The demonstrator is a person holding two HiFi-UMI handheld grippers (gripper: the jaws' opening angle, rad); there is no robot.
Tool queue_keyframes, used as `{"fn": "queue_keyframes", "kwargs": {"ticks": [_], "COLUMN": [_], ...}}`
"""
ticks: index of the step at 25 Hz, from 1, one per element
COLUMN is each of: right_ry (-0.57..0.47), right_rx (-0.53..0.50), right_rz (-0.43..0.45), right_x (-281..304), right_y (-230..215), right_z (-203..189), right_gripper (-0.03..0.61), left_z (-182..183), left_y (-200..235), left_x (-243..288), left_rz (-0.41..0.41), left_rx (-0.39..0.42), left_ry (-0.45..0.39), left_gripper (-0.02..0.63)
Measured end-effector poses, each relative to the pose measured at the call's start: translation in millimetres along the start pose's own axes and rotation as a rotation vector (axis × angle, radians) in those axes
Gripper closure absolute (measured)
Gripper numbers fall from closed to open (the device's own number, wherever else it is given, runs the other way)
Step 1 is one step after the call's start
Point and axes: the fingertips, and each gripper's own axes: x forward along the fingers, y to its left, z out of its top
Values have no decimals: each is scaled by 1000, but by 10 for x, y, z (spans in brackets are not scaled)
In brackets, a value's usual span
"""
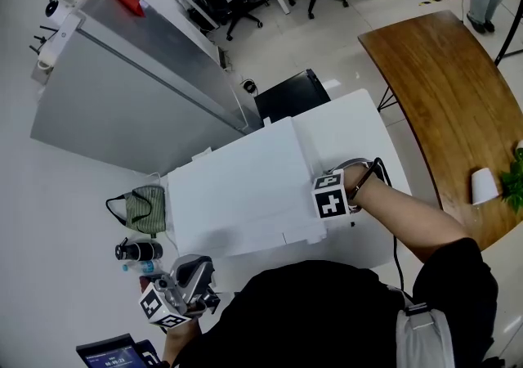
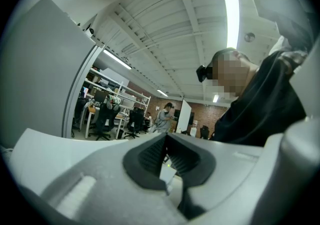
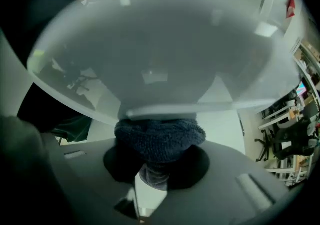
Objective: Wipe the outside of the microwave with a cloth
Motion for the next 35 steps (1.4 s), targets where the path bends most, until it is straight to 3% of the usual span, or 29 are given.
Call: {"fn": "queue_keyframes", "kwargs": {"ticks": [6,10,13,18,23,27,35], "right_ry": [-36,-88,-120,-196,-90,30,-24], "right_rx": [82,94,110,82,-7,-9,13], "right_rz": [96,111,121,120,83,68,143], "right_x": [909,1094,866,-191,-647,-283,811], "right_y": [66,61,144,417,592,512,644], "right_z": [-246,-287,-270,29,230,128,-187], "right_gripper": [485,486,486,486,486,485,485], "left_z": [-48,-82,3,12,38,30,-33], "left_y": [46,61,-19,25,-44,-27,-5], "left_x": [-84,-112,30,27,129,77,-59], "left_rz": [3,4,-11,-3,-30,-23,-7], "left_rx": [-1,1,0,-6,-4,-7,-5], "left_ry": [2,6,-7,-9,-11,-14,-11], "left_gripper": [611,611,611,611,611,611,611]}}
